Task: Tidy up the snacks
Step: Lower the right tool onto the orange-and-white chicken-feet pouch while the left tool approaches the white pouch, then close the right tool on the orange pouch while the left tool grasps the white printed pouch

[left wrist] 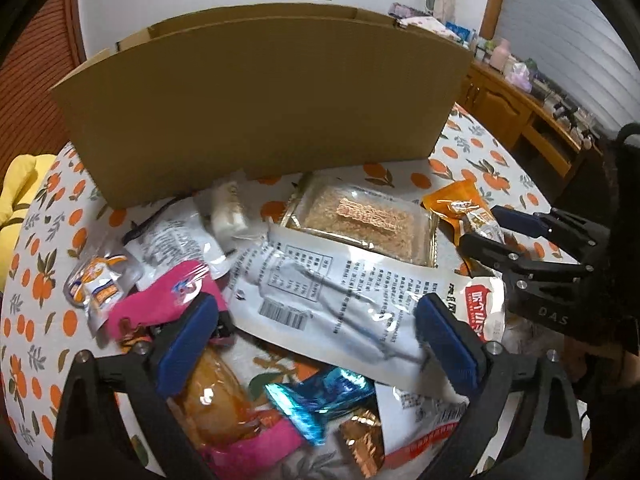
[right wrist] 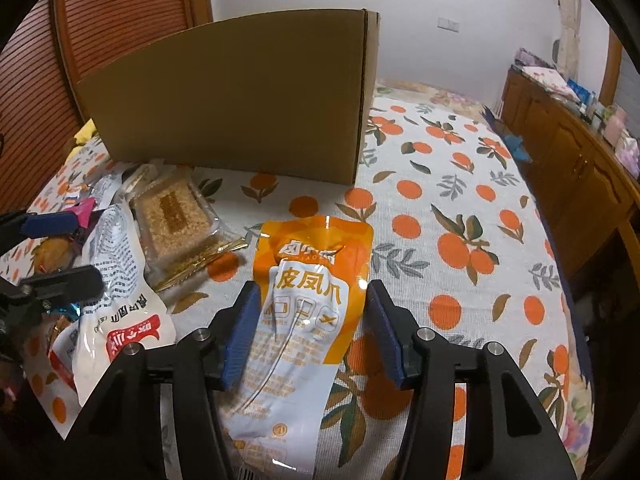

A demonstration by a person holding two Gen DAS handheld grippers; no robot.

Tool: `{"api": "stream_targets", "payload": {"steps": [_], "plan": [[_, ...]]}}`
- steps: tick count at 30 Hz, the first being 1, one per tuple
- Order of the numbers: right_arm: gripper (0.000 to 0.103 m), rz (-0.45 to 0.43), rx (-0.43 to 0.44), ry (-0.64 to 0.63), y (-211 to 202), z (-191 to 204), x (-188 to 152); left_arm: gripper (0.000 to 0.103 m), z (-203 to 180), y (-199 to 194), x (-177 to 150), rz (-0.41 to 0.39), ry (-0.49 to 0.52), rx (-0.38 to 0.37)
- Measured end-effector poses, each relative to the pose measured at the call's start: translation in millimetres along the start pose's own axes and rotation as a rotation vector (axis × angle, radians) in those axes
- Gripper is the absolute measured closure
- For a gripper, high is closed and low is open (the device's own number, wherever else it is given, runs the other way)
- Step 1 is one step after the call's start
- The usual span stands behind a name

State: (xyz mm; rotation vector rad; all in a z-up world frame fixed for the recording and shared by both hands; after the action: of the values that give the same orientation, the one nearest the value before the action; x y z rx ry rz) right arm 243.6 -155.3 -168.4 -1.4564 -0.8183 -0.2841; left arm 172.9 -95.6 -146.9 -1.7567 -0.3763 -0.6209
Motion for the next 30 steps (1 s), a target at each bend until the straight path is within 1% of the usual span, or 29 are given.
{"api": "stream_targets", "payload": {"steps": [2,6,15,18,19,21,23,24,26,27,28,29,30], "plan": [[0.049,-0.001,0.001,0.000,0.0,-0.1,-0.1,0.002,-1.2,5.9,1.1,0.017,-0.004,-0.016],[0.049,-0.002,0.000,0.001,-0.3,0.2,-0.3,0.001,2.0,8.8,2.5,0.025,-0.015,-0.037],[0.049,-0.001,0.001,0.000,0.0,-0.2,-0.7,0.000,4.3,14.1,5.5,0.068,-0.029,-0.062],[0.049,-0.003,0.001,0.001,0.0,-0.1,-0.6,0.003,3.0,19.8,8.8,0.077,-0.049,-0.087],[0.049,-0.003,0.001,0.001,0.0,-0.3,-0.7,0.005,2.8,20.0,9.7,0.071,-0.050,-0.085],[0.049,-0.003,0.002,0.002,0.0,-0.3,-0.6,0.010,1.2,18.4,10.9,0.057,-0.045,-0.085],[0.049,-0.003,0.001,0.001,0.0,-0.5,-0.7,0.020,0.6,16.4,13.4,0.041,-0.049,-0.083],[0.049,-0.003,0.002,0.001,0.1,-0.5,-0.8,0.022,0.7,15.2,14.4,0.036,-0.051,-0.083],[0.049,-0.003,0.002,0.002,0.0,-0.7,-0.9,0.032,1.1,11.8,16.6,0.021,-0.049,-0.090],[0.049,-0.004,0.002,0.002,0.1,-0.7,-0.9,0.039,2.4,8.8,17.9,0.005,-0.052,-0.090],[0.049,-0.003,0.002,0.002,0.1,-0.7,-0.9,0.056,5.1,3.7,20.4,-0.018,-0.065,-0.103],[0.049,-0.004,0.002,0.001,0.1,-0.7,-1.0,0.072,5.6,1.4,22.2,-0.020,-0.077,-0.130],[0.049,-0.004,0.002,0.002,0.0,-0.6,-0.7,0.072,6.2,0.5,22.9,-0.010,-0.089,-0.148]]}}
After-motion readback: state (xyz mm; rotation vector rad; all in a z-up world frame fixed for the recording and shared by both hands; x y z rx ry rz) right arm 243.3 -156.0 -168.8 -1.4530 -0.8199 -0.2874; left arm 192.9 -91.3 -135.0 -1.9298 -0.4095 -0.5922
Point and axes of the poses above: each gripper's, at about its wrist camera, not at the fingertips, and y roughly the way its jaws point, z to its left, x to its top, the point moved 7 cm from there along y, roughly the way its jaws point, and after that the axes turned 6 degrees about -x, right-handed, at the moved point
